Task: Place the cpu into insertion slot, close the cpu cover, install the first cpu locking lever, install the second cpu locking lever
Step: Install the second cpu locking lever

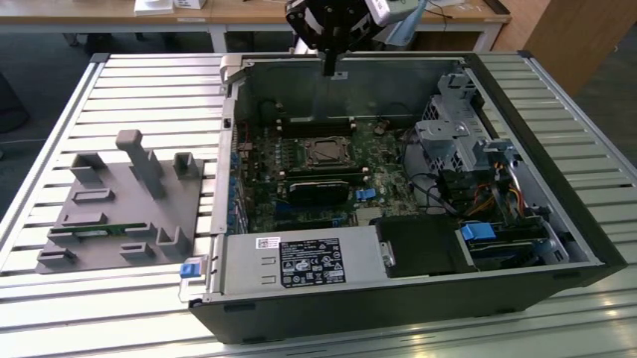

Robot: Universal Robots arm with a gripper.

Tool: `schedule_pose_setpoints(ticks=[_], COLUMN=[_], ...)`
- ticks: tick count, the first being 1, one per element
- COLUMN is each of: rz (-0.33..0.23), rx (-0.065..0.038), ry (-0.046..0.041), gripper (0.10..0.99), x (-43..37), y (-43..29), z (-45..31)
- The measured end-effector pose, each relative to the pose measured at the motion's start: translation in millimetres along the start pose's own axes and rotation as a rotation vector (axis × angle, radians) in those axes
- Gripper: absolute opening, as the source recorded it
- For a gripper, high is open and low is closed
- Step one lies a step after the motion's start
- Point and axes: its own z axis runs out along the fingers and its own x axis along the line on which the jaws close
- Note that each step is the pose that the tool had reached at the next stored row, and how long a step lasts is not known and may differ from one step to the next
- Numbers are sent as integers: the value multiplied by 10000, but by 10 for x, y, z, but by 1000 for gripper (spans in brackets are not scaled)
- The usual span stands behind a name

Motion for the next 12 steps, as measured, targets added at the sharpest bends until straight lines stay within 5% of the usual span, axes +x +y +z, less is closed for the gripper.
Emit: schedule_pose_setpoints(ticks=[12], rz=[0], rx=[0], ry=[0], gripper=[106], x=[-2], y=[-3], z=[38])
